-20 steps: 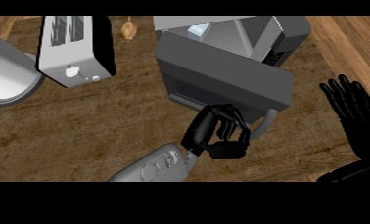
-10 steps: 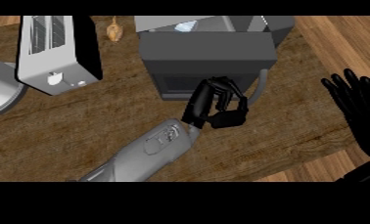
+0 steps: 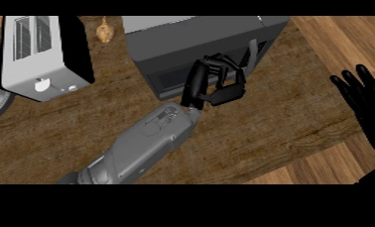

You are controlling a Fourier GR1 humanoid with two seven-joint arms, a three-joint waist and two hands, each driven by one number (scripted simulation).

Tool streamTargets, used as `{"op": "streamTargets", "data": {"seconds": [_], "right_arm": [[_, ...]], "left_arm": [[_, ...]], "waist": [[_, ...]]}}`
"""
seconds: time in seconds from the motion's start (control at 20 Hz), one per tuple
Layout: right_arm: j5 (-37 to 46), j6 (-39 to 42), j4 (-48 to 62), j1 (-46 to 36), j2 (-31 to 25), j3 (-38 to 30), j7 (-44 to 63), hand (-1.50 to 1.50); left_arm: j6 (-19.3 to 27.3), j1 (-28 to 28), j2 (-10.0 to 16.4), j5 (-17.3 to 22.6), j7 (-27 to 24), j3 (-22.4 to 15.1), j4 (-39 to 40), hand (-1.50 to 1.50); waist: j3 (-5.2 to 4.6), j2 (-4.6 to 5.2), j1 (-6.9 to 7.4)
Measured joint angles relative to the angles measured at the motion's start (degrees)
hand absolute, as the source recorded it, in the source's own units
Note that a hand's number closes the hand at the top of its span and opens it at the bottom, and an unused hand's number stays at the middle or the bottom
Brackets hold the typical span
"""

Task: Pick up the milk, place it into the microwave and close the microwave

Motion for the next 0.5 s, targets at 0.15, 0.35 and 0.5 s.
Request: {"op": "streamTargets", "data": {"seconds": [0.15,0.35,0.5], "right_arm": [[-1.27,0.37,-0.64,-0.25,-0.76,-0.21,0.91,-1.50],[-2.70,0.57,-1.33,-0.89,-1.64,-0.56,1.94,-1.50],[-3.80,0.51,-1.96,-1.78,-2.27,-0.83,2.71,-1.50]], "left_arm": [[0.35,0.17,0.01,1.68,-1.90,0.40,0.28,1.50],[0.05,0.14,0.00,3.56,-4.24,0.41,0.68,1.50],[-0.30,0.04,-0.01,4.74,-5.81,0.23,0.98,1.50]], "waist": [[0.06,-0.02,-0.73],[0.13,0.07,-1.06],[0.15,0.17,-1.12]]}}
